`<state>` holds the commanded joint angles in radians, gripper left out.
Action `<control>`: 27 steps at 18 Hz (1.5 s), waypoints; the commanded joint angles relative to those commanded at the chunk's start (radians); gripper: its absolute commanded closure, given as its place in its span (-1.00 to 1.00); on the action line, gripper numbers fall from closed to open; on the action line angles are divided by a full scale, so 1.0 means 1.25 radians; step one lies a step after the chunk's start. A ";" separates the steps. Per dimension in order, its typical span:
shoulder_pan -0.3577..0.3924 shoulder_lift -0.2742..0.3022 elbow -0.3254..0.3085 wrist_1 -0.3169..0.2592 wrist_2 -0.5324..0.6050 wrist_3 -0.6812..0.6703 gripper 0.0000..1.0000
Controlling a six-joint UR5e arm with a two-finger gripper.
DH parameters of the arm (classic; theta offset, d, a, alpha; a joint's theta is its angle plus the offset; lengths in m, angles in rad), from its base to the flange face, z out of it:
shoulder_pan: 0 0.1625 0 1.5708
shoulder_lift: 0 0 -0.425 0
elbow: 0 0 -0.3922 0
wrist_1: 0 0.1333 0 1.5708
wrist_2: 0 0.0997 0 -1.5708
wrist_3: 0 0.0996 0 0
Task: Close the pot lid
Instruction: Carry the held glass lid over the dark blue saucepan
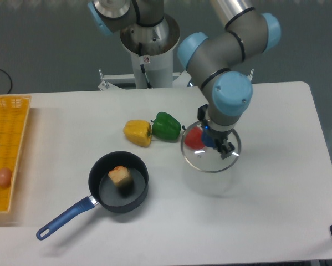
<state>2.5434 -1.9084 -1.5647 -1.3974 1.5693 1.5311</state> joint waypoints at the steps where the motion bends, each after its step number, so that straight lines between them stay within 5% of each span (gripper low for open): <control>1: -0.010 0.003 0.000 -0.005 -0.006 -0.011 -0.26; 15: -0.121 0.023 0.004 -0.037 -0.054 -0.168 -0.26; 27: -0.205 -0.019 0.045 -0.031 -0.059 -0.281 -0.26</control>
<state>2.2873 -1.9327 -1.5080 -1.4358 1.4956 1.1797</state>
